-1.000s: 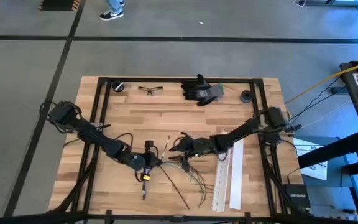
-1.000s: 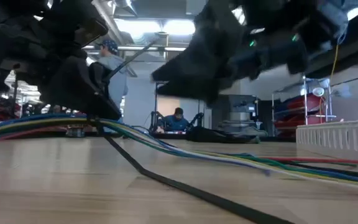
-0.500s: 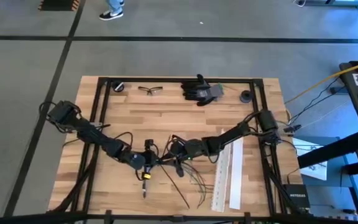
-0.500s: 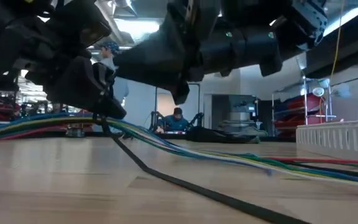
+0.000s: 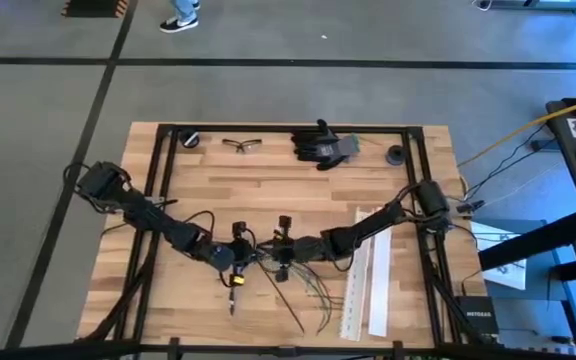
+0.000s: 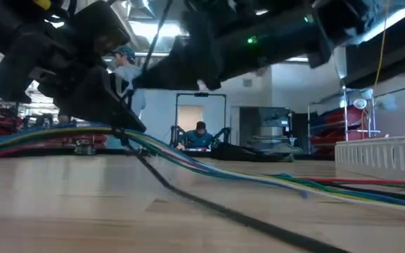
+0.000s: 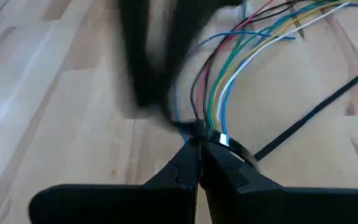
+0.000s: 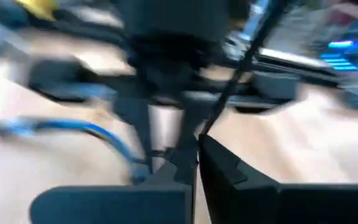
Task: Ziptie cables
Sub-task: Wrap the zip tie on the cables
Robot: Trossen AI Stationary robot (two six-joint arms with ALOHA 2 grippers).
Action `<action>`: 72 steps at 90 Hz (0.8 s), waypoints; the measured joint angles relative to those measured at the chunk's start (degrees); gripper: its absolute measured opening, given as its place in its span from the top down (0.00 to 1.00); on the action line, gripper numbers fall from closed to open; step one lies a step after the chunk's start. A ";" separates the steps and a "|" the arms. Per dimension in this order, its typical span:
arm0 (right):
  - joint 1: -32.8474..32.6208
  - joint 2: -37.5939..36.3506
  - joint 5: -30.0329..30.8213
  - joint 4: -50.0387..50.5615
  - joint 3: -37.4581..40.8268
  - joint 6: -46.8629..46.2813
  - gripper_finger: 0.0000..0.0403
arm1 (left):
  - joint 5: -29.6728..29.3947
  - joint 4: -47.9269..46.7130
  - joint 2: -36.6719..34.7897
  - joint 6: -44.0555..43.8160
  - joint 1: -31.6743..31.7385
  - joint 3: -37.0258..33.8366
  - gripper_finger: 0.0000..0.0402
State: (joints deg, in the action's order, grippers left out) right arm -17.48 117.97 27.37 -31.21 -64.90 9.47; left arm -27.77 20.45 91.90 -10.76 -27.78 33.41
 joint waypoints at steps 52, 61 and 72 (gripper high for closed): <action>5.94 -13.57 14.21 28.79 -0.29 0.00 1.00 | -0.20 0.69 5.08 1.92 -3.13 0.70 1.00; 5.89 -14.16 10.42 38.15 -0.19 -12.97 1.00 | -0.20 1.06 5.07 1.73 -3.22 0.70 1.00; 5.80 -14.10 -4.96 32.82 3.28 -25.30 0.96 | -0.24 1.20 5.05 1.96 -3.22 0.89 1.00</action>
State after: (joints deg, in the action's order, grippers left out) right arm -11.68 103.88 22.41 1.62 -61.63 -15.83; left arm -28.01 21.65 96.95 -8.80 -31.00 34.30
